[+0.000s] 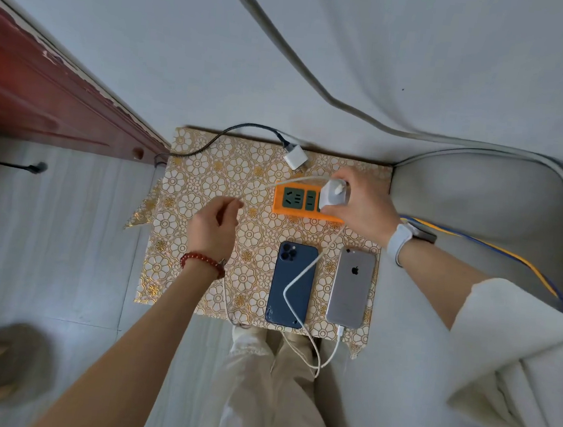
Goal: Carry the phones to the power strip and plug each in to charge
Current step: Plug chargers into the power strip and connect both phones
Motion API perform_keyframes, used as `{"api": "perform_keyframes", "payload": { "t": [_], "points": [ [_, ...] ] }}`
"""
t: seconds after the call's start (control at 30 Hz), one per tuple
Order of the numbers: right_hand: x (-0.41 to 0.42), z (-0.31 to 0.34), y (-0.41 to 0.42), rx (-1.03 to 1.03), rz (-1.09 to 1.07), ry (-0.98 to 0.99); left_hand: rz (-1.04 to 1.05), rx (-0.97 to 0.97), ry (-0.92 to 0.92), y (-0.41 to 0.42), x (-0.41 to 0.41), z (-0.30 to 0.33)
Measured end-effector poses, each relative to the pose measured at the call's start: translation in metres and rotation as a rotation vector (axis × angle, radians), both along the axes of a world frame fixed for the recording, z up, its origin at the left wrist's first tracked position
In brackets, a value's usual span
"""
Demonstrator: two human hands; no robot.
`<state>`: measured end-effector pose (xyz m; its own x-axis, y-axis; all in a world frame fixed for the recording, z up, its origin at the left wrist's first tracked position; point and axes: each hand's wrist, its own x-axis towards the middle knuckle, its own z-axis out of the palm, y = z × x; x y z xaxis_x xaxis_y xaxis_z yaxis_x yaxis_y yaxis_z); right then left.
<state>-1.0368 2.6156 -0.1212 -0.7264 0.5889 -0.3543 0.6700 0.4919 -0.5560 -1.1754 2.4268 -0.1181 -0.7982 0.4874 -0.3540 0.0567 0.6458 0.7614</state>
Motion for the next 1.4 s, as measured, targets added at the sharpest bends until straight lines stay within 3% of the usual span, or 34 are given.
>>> {"api": "perform_keyframes", "payload": {
  "t": [0.37, 0.5, 0.8, 1.07, 1.13, 1.2, 1.3, 1.4],
  "points": [
    [0.001, -0.013, -0.011, 0.207, -0.002, -0.105, -0.025, -0.035, 0.039, 0.006, -0.008, -0.005],
    [0.003, -0.011, -0.007, 0.115, 0.065, -0.123, 0.004, -0.042, 0.029, 0.007, -0.010, -0.006],
    [-0.010, -0.013, -0.002, 0.163, 0.017, -0.213, -0.015, -0.038, 0.016, 0.005, -0.013, -0.006],
    [-0.014, -0.010, -0.007, 0.225, 0.014, -0.299, -0.099, -0.043, -0.207, -0.003, -0.012, -0.002],
    [-0.009, -0.007, -0.015, 0.169, -0.029, -0.245, -0.130, -0.081, -0.268, -0.017, -0.005, -0.005],
    [0.003, -0.001, -0.032, 0.121, -0.115, -0.072, -0.157, -0.120, -0.341, -0.037, 0.007, -0.010],
    [0.031, 0.015, -0.069, 0.205, -0.254, 0.252, -0.165, -0.214, -0.445, -0.069, 0.025, -0.017],
    [0.059, 0.028, -0.115, 0.229, -0.329, 0.347, -0.204, -0.300, -0.518, -0.095, 0.042, -0.015]
  ]
}}
